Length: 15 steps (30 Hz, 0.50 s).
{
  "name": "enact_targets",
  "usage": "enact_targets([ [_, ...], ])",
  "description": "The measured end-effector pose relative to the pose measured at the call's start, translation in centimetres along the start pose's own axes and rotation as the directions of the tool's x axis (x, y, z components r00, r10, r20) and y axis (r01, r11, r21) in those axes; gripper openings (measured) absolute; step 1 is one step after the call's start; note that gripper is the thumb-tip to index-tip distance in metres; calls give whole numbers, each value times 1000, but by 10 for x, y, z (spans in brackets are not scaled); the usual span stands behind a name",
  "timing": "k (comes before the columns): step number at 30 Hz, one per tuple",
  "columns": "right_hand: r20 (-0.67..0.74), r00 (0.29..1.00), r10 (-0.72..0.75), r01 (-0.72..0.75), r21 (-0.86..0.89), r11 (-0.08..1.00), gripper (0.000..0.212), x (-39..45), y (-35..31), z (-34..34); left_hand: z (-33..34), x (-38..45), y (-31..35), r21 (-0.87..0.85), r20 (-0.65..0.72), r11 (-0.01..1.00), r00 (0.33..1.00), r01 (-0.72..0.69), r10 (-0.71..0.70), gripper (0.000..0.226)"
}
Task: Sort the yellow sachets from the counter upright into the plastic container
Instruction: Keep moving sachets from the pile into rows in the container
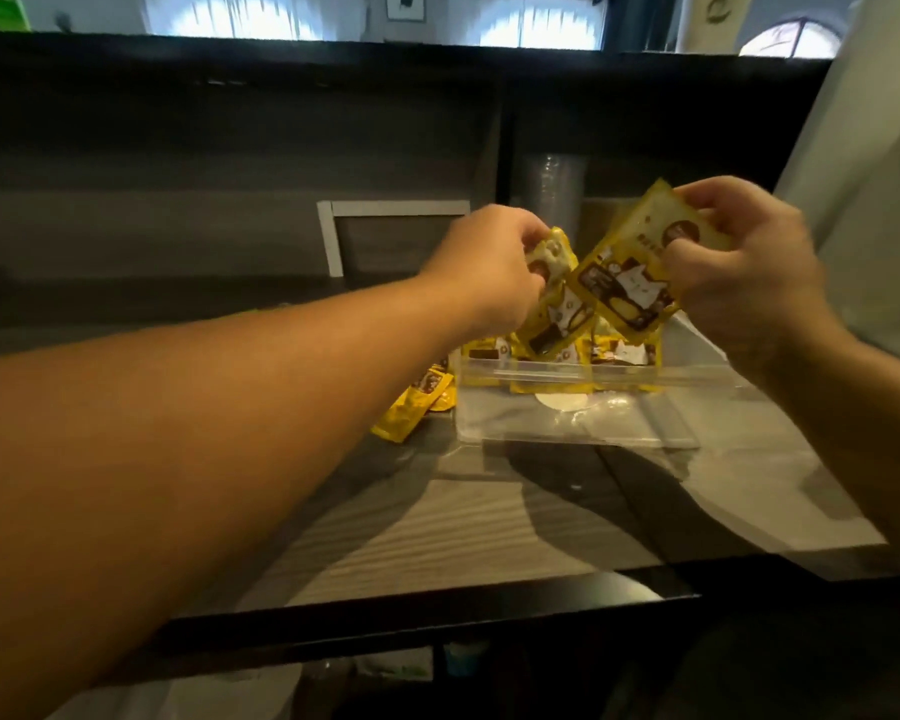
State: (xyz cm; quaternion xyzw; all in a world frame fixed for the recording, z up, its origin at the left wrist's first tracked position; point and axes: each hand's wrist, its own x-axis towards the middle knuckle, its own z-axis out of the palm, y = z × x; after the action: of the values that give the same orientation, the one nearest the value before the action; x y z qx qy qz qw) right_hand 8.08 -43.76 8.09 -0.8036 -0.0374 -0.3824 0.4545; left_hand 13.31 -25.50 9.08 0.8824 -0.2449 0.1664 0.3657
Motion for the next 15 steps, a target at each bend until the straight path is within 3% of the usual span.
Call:
enact_targets([
  [5,-7,997,74,-73,33,997,28,4,11,-5,22,17,4,121,66,986,992,-116,108,37],
  [9,44,984,172,-176,104,979,27,7,16,-7,36,23,5,337,142,903,963,-266,231,29],
  [15,170,976,137,-113,-147,983,36,20,18,-15,44,34,-3,566,125,748,933,-346,337,27],
])
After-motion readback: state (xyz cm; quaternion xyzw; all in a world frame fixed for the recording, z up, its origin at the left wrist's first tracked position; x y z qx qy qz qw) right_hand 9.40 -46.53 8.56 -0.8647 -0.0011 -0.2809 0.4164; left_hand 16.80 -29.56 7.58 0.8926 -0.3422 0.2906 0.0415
